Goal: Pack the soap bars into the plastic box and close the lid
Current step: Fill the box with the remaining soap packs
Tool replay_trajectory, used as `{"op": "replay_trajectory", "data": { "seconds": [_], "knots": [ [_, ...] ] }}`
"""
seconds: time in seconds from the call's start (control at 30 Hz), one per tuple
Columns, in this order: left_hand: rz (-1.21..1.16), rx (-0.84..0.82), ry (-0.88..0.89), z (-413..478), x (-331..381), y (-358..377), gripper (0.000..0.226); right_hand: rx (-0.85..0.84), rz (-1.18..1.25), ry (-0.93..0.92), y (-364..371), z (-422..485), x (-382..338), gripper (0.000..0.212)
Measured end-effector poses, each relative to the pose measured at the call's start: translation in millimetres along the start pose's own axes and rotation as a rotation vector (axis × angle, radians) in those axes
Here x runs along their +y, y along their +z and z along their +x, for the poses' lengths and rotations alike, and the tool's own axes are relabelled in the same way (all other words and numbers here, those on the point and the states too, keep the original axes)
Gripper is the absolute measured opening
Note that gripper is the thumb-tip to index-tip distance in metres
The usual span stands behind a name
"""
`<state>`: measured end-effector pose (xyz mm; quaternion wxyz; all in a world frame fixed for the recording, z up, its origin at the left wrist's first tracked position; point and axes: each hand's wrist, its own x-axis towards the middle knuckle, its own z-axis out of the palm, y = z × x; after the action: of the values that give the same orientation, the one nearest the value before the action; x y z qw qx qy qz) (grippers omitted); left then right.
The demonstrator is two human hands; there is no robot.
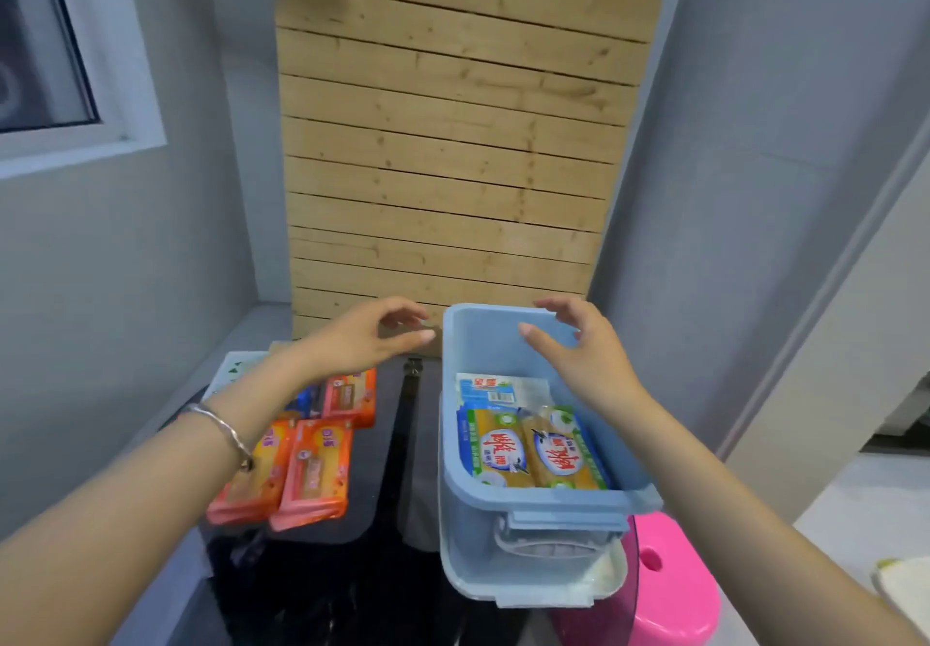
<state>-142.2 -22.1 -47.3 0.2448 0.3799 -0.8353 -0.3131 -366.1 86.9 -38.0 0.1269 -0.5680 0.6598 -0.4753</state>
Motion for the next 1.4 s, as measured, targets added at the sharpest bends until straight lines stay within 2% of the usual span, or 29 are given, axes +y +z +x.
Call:
{"op": "replay_trajectory", "data": {
  "seconds": [0.1, 0.2, 0.33, 0.4, 0.5, 0.6, 0.67, 0.8, 0.93, 1.0, 1.1, 1.2, 1.27, 1.3, 1.4],
  "knots": [
    [-0.034, 0.107, -0.127, -20, -42, -27, 0.038, -0.105, 0.142, 0.037, 42, 7, -36, 0.028],
    [-0.057, 0.206, -0.317, -38, -81, -43, 0.048, -0.217, 0.216, 0.145, 93, 16, -61, 0.038],
    [-0.081, 0.250, -0.512, -53, -120, -46, 0.067, -0.405, 0.185, 0.424, 158, 25, -69, 0.060],
    [-0.101, 0.264, -0.546, -54, -132, -40, 0.080, -0.442, 0.184, 0.571, 179, 23, -69, 0.066],
    [-0.134, 0.313, -0.627, -47, -141, -25, 0.070, -0.449, 0.194, 0.722, 199, 24, -63, 0.048],
    [-0.058, 0.317, -0.629, -38, -148, -12, 0.057, -0.436, 0.184, 0.793, 218, 26, -51, 0.043],
    [0.016, 0.303, -0.628, -36, -156, -7, 0.061, -0.417, 0.195, 0.831, 231, 28, -41, 0.045],
    [0.073, 0.289, -0.626, -34, -172, -3, 0.075, -0.349, 0.153, 0.782, 264, 30, 2, 0.063],
    [0.120, 0.306, -0.590, -34, -176, 2, 0.076, -0.275, 0.359, 0.793, 270, 22, -12, 0.024],
    [0.122, 0.313, -0.565, -35, -176, 4, 0.076, -0.250, 0.477, 0.799, 272, 22, -19, 0.026],
    [0.070, 0.325, -0.546, -40, -172, 3, 0.071, -0.205, 0.463, 0.765, 277, 23, -23, 0.040],
    [0.038, 0.336, -0.542, -40, -176, 3, 0.066, -0.140, 0.495, 0.763, 272, 21, -25, 0.041],
    [-0.027, 0.382, -0.544, -39, -176, 2, 0.063, -0.099, 0.542, 0.761, 265, 19, -27, 0.042],
    [-0.139, 0.419, -0.556, -39, -173, 0, 0.061, -0.077, 0.572, 0.759, 262, 18, -30, 0.043],
    [-0.698, 0.541, -0.583, -38, -162, -8, 0.053, 0.004, 0.667, 0.718, 250, 15, -41, 0.047]
  ]
}}
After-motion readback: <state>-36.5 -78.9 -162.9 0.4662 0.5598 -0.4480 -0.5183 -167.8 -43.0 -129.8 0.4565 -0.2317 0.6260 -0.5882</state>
